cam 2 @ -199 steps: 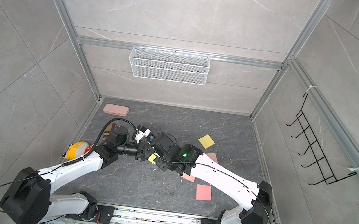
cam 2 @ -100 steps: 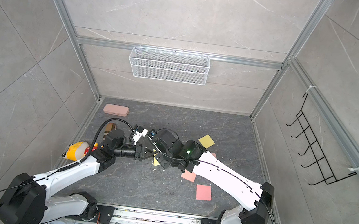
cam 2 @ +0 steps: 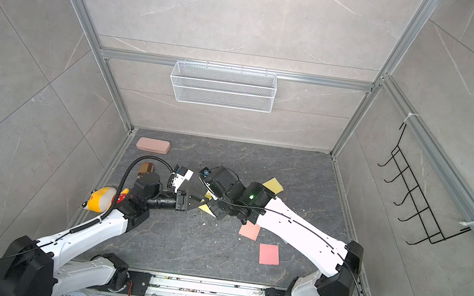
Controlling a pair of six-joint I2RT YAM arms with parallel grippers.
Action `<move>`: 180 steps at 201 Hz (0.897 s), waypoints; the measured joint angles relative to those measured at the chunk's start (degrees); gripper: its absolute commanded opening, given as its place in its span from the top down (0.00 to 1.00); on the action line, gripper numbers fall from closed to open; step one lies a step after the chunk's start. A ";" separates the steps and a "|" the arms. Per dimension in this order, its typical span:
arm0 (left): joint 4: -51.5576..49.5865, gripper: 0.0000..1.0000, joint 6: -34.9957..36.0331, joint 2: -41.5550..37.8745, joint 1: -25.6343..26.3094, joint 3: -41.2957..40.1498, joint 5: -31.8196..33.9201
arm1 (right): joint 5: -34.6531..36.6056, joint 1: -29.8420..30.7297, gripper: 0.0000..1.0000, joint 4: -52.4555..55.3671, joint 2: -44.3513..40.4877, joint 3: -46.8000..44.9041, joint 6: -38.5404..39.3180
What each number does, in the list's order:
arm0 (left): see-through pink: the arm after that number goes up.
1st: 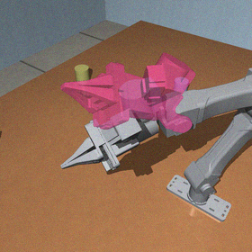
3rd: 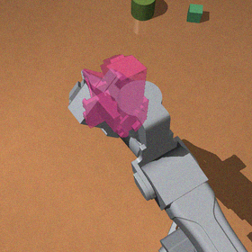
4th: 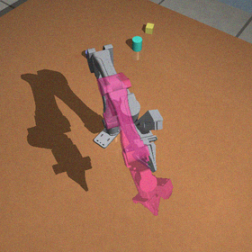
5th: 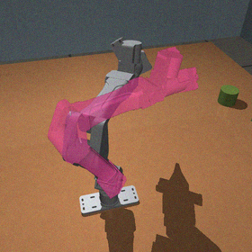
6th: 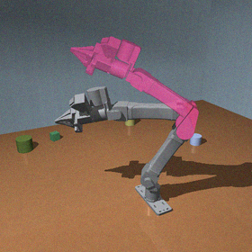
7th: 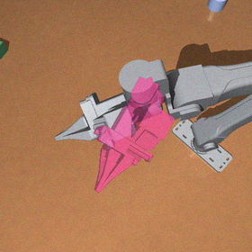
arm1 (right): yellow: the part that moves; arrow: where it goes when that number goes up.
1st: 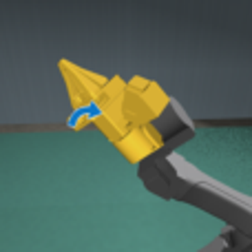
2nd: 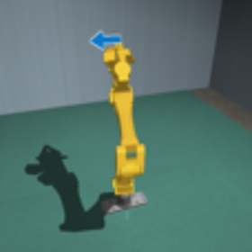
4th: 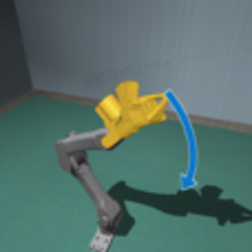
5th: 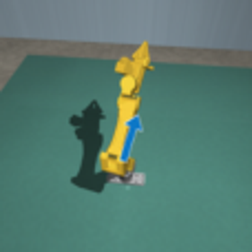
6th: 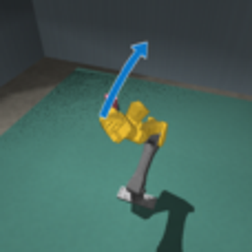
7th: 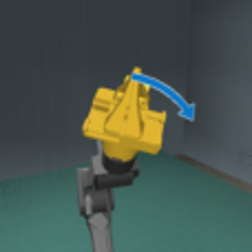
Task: Tear off pages from different memo pads
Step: Tear off the paper from the memo pad.
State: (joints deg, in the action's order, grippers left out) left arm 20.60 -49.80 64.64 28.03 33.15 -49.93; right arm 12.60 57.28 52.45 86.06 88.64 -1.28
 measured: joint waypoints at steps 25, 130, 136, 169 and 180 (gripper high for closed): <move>-0.46 0.47 1.44 2.36 0.00 0.15 -0.20 | -0.39 -0.48 1.00 -0.04 0.00 0.52 -0.24; -7.08 1.00 5.81 6.80 0.11 3.93 1.75 | 12.09 -2.12 1.00 -4.72 1.49 -3.39 -0.74; -7.54 1.00 5.95 6.75 0.11 3.93 1.92 | 12.52 -2.62 1.00 -5.46 1.86 -4.00 -0.90; -9.42 1.00 6.38 5.92 -0.11 3.91 3.45 | 11.45 -5.70 1.00 -9.46 3.54 -6.27 -2.82; -9.90 1.00 6.43 5.44 -0.35 3.91 3.98 | 10.34 -6.51 1.00 -10.60 3.63 -6.71 -3.52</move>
State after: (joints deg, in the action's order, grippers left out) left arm 10.70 -43.38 70.08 27.68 37.06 -45.95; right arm 22.94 50.76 41.85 89.69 81.93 -4.80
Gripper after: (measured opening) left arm 0.059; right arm 0.050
